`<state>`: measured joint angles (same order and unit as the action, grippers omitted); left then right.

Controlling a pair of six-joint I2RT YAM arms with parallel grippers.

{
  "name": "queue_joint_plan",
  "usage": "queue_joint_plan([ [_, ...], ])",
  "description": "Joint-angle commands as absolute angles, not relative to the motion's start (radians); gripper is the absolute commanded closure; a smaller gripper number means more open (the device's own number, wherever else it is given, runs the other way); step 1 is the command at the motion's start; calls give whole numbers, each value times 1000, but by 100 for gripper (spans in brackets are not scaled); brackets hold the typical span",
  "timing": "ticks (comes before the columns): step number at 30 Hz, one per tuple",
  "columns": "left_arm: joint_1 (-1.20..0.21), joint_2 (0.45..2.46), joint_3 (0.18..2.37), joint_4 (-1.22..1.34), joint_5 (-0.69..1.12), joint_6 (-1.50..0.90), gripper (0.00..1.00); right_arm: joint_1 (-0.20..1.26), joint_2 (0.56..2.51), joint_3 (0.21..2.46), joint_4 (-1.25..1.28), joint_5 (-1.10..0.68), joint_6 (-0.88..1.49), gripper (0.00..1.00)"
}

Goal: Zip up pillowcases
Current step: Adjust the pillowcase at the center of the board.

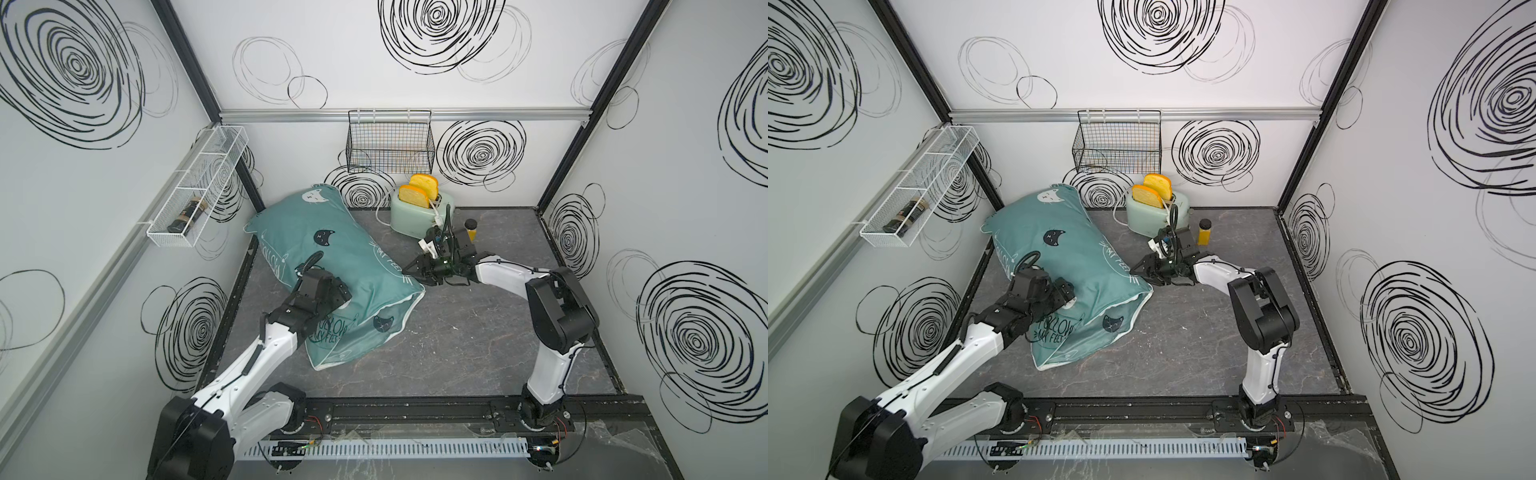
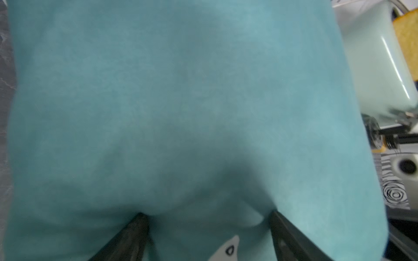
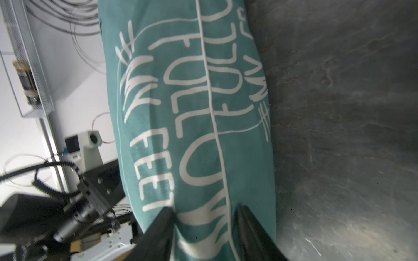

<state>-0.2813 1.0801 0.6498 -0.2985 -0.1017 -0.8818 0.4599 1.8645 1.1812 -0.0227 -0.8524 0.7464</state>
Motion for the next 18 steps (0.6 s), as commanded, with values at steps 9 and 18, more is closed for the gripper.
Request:
queue_joint_plan([
  [9, -144, 1318, 755, -74, -130, -690, 17, 599, 1783, 1133, 102, -862, 894, 88],
  [18, -33, 1316, 735, 86, -68, -625, 21, 703, 1676, 1103, 133, -778, 933, 93],
])
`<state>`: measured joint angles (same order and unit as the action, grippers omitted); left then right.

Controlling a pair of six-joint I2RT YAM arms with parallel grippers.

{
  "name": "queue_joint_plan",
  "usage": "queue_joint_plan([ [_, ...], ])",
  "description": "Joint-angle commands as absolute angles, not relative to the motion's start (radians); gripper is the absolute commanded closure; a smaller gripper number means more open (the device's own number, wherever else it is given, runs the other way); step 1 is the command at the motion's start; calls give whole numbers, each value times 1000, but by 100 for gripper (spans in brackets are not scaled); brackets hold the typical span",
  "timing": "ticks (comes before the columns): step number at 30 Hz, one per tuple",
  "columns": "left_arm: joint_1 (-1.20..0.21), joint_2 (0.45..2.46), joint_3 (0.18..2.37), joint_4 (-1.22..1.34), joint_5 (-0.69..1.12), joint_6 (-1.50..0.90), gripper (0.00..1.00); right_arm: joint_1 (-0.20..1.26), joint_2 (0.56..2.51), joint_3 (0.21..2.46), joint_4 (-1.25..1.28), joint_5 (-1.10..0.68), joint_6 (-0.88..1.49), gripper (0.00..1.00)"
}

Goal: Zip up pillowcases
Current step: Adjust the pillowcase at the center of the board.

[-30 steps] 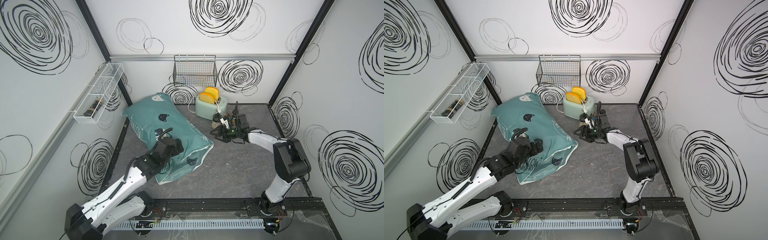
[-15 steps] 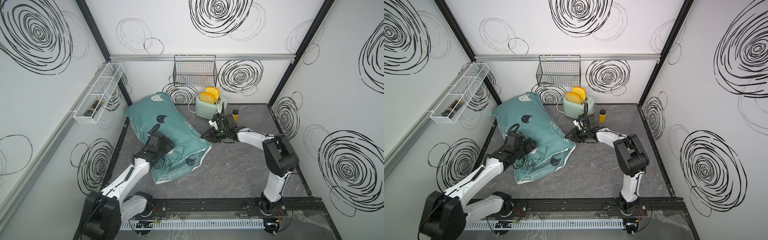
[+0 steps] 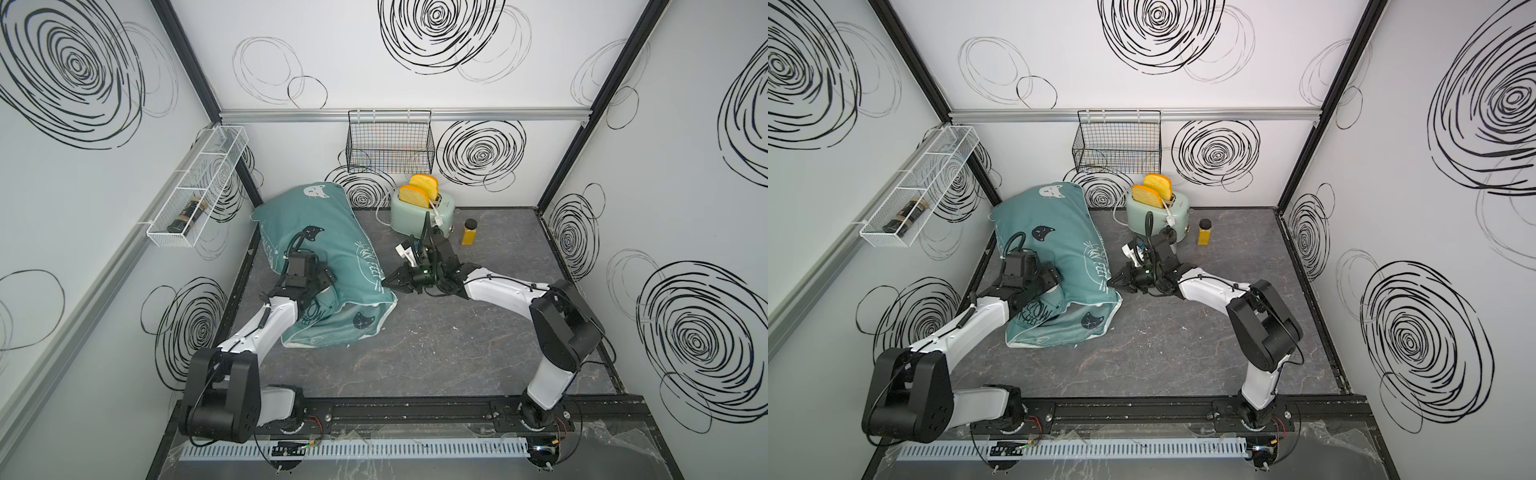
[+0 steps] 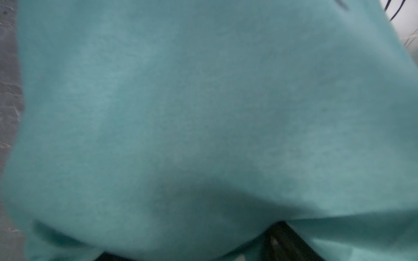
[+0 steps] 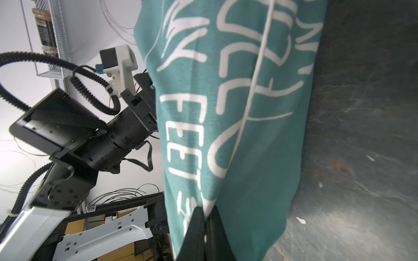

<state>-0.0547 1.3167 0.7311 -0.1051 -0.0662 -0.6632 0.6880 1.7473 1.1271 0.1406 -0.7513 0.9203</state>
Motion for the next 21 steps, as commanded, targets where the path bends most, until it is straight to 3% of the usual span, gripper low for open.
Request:
queue_joint_plan([
  [1, -47, 1300, 738, 76, -86, -608, 21, 691, 1663, 1093, 133, -776, 931, 91],
  [10, -249, 1110, 788, -125, -250, -637, 17, 548, 1638, 987, 87, -879, 848, 69],
  [21, -777, 1015, 933, -445, -472, -788, 14, 478, 1635, 941, 23, -998, 733, 66],
])
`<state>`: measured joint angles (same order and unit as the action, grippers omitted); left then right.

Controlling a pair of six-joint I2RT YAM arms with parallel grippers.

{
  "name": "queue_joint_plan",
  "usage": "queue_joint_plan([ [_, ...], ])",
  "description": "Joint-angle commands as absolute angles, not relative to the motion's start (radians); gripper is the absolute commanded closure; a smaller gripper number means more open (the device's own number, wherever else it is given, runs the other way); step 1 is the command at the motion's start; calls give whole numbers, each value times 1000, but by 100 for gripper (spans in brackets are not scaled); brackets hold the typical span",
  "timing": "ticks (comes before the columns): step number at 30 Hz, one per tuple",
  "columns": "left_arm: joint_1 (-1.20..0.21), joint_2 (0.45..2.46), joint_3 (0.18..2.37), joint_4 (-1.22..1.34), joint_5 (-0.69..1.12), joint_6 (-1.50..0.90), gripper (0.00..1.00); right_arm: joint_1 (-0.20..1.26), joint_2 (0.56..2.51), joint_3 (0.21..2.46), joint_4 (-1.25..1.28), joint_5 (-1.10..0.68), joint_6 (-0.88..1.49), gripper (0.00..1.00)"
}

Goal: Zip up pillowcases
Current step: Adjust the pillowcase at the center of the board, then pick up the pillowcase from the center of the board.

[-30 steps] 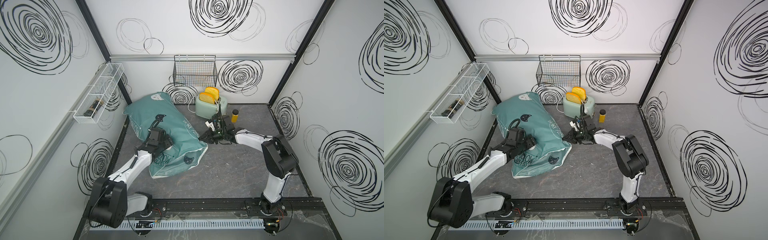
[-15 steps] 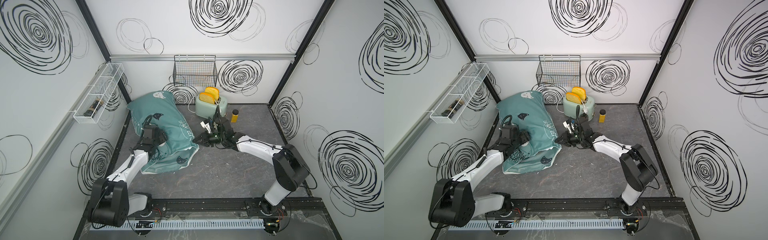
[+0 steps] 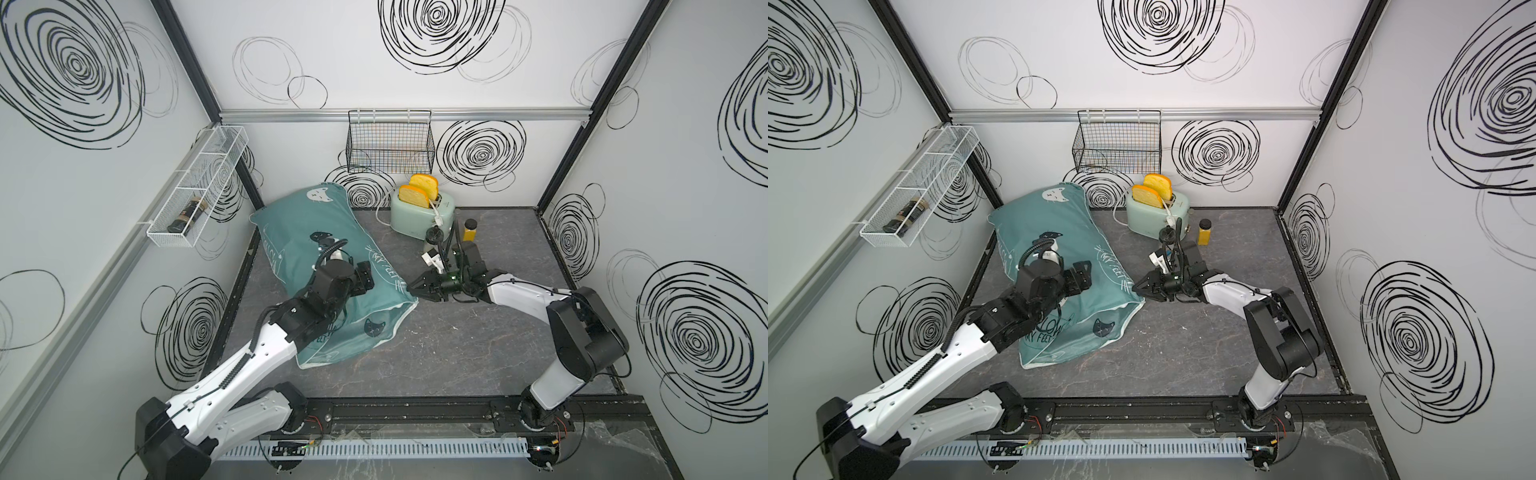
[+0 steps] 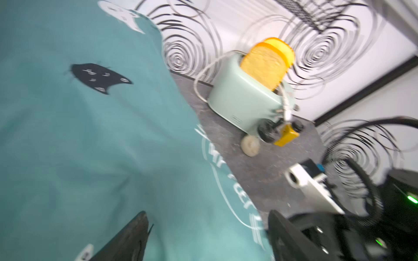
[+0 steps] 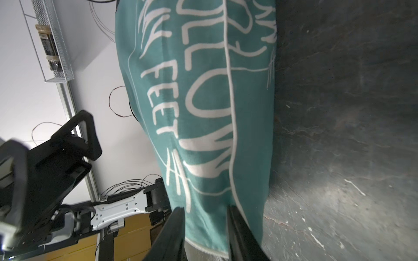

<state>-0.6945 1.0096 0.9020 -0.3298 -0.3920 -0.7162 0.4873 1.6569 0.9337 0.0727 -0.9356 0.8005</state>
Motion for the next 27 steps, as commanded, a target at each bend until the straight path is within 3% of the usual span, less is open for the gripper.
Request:
queue_joint_plan([
  [1, -813, 1023, 941, -460, -471, -797, 14, 474, 1633, 937, 25, -1013, 730, 67],
  [8, -997, 1060, 959, -505, -466, -762, 15, 444, 1603, 884, 40, -1049, 719, 72],
  [13, -1009, 1106, 979, -489, -410, -717, 16, 400, 1611, 887, 10, -1017, 703, 70],
  [18, -1012, 1171, 1008, -475, -354, -716, 15, 387, 1629, 888, -3, -982, 695, 58],
  [27, -1004, 1245, 1021, -418, -274, -617, 19, 442, 1724, 942, 41, -1041, 710, 66],
])
